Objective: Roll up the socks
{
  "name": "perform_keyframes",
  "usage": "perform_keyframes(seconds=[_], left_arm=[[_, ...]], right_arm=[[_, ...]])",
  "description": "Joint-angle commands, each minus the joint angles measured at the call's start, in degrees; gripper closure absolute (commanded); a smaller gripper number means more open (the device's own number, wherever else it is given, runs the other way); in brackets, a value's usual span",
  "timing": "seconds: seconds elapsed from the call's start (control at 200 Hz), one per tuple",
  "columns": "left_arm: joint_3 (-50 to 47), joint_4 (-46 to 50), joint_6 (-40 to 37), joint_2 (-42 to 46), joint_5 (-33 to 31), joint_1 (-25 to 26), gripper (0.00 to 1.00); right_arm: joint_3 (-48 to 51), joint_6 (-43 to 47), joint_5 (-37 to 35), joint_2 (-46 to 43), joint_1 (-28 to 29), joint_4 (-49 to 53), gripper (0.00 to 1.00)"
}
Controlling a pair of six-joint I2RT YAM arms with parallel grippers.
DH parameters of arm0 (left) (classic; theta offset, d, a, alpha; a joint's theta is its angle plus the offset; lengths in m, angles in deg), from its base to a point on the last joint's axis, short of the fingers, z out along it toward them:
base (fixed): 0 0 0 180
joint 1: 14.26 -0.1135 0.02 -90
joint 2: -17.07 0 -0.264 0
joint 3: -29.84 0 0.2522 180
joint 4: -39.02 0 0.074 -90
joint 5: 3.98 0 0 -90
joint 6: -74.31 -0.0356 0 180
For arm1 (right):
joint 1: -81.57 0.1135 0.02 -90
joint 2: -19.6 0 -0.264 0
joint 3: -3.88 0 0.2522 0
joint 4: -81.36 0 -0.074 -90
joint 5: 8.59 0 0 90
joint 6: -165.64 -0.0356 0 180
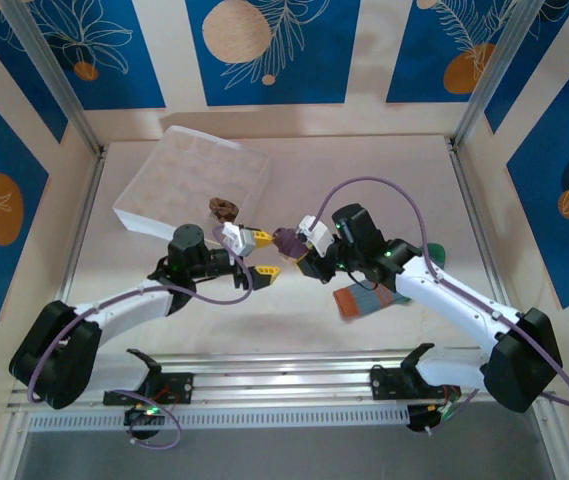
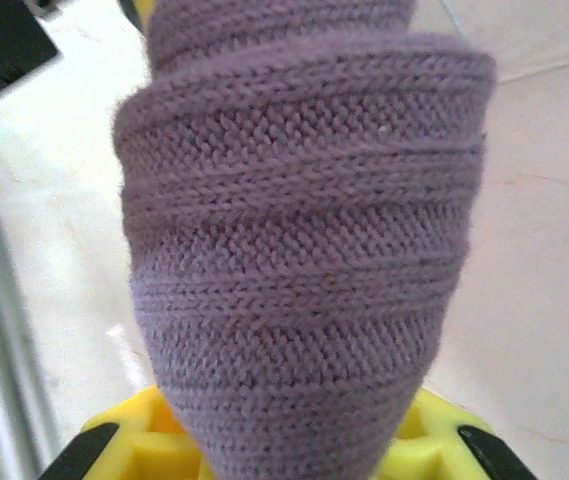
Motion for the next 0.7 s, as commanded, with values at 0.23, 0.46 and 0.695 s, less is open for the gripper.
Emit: perform_keyframes(seconds=[0.23,0.46,0.695], left_arm=[[4.72,-2.11,0.64,-0.38,8.44,1.37,0.24],[5.86,-4.31,3.23,-1.21,11.7,1.1,0.23],[6.77,-6.1,6.12,-1.04,16.87,0.58,0.32]], right_arm=[[-2.94,-3.54,32.06,-2.76,-2.47,-1.0,1.0],[-2.94,-2.97,38.88,-3.11,-2.95,-0.1,1.0],[-4.1,-3.56,46.49,-2.3,-3.83,-0.1,1.0]])
